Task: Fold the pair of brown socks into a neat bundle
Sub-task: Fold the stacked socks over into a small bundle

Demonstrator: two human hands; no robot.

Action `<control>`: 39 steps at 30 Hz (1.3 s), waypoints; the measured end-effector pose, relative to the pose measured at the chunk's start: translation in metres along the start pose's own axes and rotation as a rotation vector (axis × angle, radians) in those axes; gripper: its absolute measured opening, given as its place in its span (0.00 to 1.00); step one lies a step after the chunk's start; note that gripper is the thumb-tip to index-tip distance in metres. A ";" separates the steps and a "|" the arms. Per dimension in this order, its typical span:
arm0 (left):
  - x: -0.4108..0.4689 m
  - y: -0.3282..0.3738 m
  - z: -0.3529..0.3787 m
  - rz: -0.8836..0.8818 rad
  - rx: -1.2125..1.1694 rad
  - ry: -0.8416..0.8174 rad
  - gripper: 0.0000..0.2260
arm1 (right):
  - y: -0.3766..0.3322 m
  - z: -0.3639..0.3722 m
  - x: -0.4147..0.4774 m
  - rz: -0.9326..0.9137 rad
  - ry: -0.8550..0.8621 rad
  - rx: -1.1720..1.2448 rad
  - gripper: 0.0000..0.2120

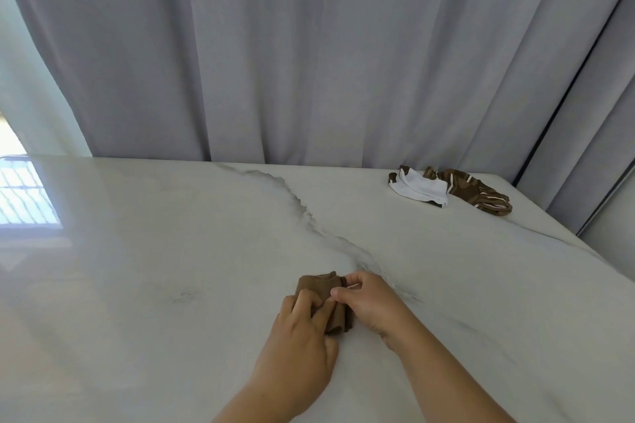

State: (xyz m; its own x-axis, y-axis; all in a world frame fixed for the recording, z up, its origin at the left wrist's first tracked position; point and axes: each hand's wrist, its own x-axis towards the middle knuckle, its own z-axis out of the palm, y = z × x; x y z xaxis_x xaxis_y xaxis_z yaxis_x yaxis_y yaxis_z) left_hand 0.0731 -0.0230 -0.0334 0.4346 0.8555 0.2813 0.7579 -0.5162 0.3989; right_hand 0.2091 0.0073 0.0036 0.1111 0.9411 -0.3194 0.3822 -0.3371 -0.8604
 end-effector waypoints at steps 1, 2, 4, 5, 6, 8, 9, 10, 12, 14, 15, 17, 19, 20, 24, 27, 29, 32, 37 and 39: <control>0.001 -0.001 -0.002 -0.003 -0.058 0.023 0.20 | 0.001 0.001 -0.001 -0.009 0.002 0.003 0.10; 0.003 -0.002 -0.005 -0.012 -0.110 0.041 0.16 | 0.001 0.002 -0.001 -0.023 0.007 0.000 0.10; 0.005 -0.004 -0.009 -0.042 -0.198 0.055 0.12 | 0.002 0.004 -0.003 -0.061 0.026 -0.004 0.09; 0.007 -0.005 -0.010 -0.064 -0.229 0.059 0.11 | 0.002 0.005 -0.003 -0.081 0.039 0.005 0.08; 0.009 -0.006 -0.011 -0.089 -0.254 0.065 0.10 | 0.002 0.007 -0.004 -0.101 0.053 0.021 0.07; 0.012 -0.007 -0.012 -0.146 -0.304 0.080 0.09 | 0.003 0.008 -0.005 -0.137 0.081 0.089 0.06; 0.014 -0.006 -0.012 -0.180 -0.332 0.083 0.09 | 0.003 0.008 -0.006 -0.147 0.091 0.140 0.06; 0.015 -0.006 -0.013 -0.214 -0.362 0.087 0.10 | 0.003 0.007 -0.007 -0.150 0.094 0.200 0.05; 0.017 -0.005 -0.016 -0.268 -0.425 0.092 0.10 | 0.002 0.006 -0.009 -0.137 0.071 0.327 0.04; 0.020 -0.005 -0.020 -0.317 -0.508 0.103 0.11 | 0.000 0.003 -0.010 -0.123 0.053 0.442 0.08; 0.022 -0.005 -0.023 -0.342 -0.557 0.112 0.11 | -0.001 0.001 -0.011 -0.119 0.051 0.481 0.09; 0.025 -0.005 -0.029 -0.380 -0.650 0.121 0.11 | -0.004 -0.001 -0.012 -0.116 0.047 0.519 0.09; 0.026 -0.003 -0.035 -0.402 -0.753 0.104 0.12 | -0.006 -0.001 -0.014 -0.139 0.042 0.502 0.09; 0.026 -0.002 -0.037 -0.410 -0.805 0.091 0.12 | -0.007 0.000 -0.015 -0.157 0.045 0.482 0.08; 0.024 -0.001 -0.043 -0.480 -0.971 0.072 0.11 | -0.011 0.002 -0.020 -0.230 0.088 0.380 0.03; 0.025 -0.001 -0.046 -0.533 -1.271 0.041 0.10 | -0.015 0.004 -0.025 -0.278 0.159 0.237 0.05; 0.026 -0.001 -0.045 -0.532 -1.387 0.024 0.11 | -0.017 0.006 -0.026 -0.313 0.187 0.183 0.05; 0.026 -0.001 -0.043 -0.553 -1.439 0.041 0.15 | -0.019 0.011 -0.030 -0.353 0.201 0.129 0.02; 0.028 -0.001 -0.045 -0.608 -1.523 0.084 0.10 | -0.021 0.013 -0.034 -0.346 0.151 0.135 0.05; 0.029 -0.002 -0.043 -0.629 -1.502 0.110 0.10 | -0.022 0.013 -0.034 -0.334 0.129 0.145 0.06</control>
State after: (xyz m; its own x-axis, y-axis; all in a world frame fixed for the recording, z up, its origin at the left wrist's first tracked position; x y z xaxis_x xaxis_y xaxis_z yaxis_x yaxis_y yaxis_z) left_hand 0.0633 0.0007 0.0118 0.1730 0.9614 -0.2139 -0.3648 0.2642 0.8928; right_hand 0.1854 -0.0179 0.0280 0.1203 0.9922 0.0331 0.2839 -0.0025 -0.9588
